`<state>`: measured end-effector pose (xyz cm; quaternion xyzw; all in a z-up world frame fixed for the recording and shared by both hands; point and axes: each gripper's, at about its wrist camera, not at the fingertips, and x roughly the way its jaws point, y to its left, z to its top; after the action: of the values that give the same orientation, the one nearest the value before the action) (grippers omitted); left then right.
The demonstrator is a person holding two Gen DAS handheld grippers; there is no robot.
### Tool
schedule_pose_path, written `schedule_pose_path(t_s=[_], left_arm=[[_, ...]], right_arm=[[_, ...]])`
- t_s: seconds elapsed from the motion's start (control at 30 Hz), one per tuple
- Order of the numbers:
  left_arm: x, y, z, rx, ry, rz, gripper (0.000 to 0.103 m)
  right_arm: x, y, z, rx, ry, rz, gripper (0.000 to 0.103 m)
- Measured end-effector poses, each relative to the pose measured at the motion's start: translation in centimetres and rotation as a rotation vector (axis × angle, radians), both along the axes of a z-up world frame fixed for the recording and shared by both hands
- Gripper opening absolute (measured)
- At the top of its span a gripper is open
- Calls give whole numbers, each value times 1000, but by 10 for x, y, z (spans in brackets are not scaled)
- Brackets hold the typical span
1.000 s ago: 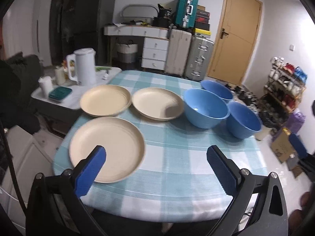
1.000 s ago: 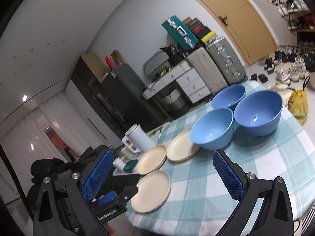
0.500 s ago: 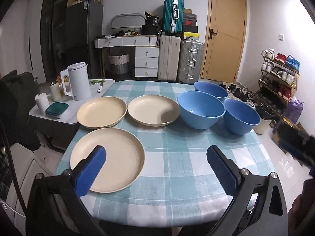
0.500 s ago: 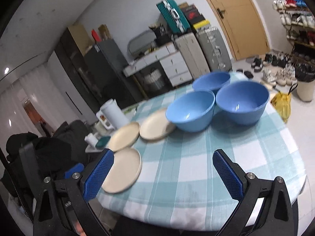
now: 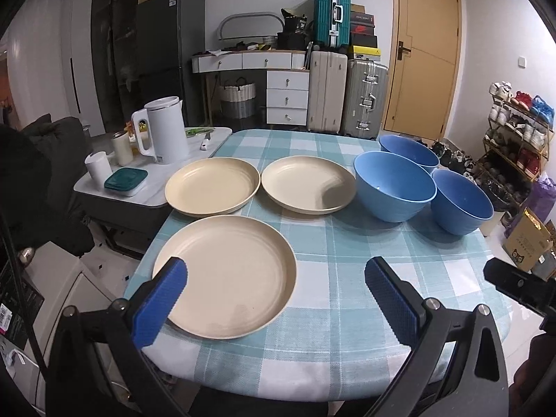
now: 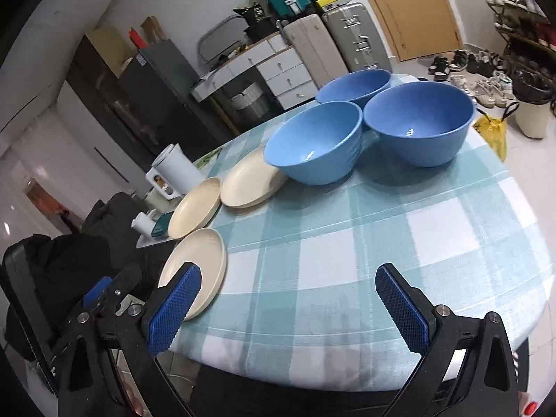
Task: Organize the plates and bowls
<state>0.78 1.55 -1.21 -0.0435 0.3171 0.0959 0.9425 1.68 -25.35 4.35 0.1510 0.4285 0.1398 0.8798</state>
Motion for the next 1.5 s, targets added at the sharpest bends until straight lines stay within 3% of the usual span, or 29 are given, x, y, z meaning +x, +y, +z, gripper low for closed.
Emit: schedule_pose_path(t_s=[0.13, 0.23, 0.37, 0.53, 0.6, 0.7, 0.77, 0.87, 1.0, 1.1, 1.17, 1.27, 1.4, 1.5], left_arm=[[2, 7, 1, -5, 5, 7, 103], [3, 13, 1, -4, 8, 20, 103], [5, 25, 3, 22, 11, 66, 103], [9, 57, 8, 19, 15, 149, 103], [13, 74, 11, 7, 18, 180, 103], [18, 99, 15, 6, 19, 237, 103], [23, 116, 18, 7, 20, 275, 103], [32, 141, 18, 8, 31, 321, 103], [47, 165, 14, 6, 55, 353, 103], [64, 180, 8, -20, 78, 321, 103], [75, 190, 3, -86, 51, 237, 103], [92, 207, -4, -122, 68, 252, 103], [126, 236, -27, -192, 156, 310, 103], [151, 249, -42, -168, 204, 345, 103]], right_arm=[[5, 18, -2, -94, -52, 17, 103], [11, 28, -5, -103, -66, 26, 103], [18, 55, 3, -162, -105, 123, 103], [29, 87, 34, -119, -214, 217, 103], [30, 105, 56, -104, -324, 241, 103], [22, 138, 86, -169, -560, 314, 103], [27, 168, 92, -239, -604, 370, 103], [51, 208, 88, -309, -525, 450, 103], [98, 251, 78, -257, -399, 562, 103], [138, 274, 67, -230, -324, 616, 103], [160, 293, 53, -236, -277, 642, 103], [200, 313, 35, -228, -180, 651, 103], [235, 334, 16, -293, -186, 645, 103], [262, 351, 2, -331, -179, 655, 103]])
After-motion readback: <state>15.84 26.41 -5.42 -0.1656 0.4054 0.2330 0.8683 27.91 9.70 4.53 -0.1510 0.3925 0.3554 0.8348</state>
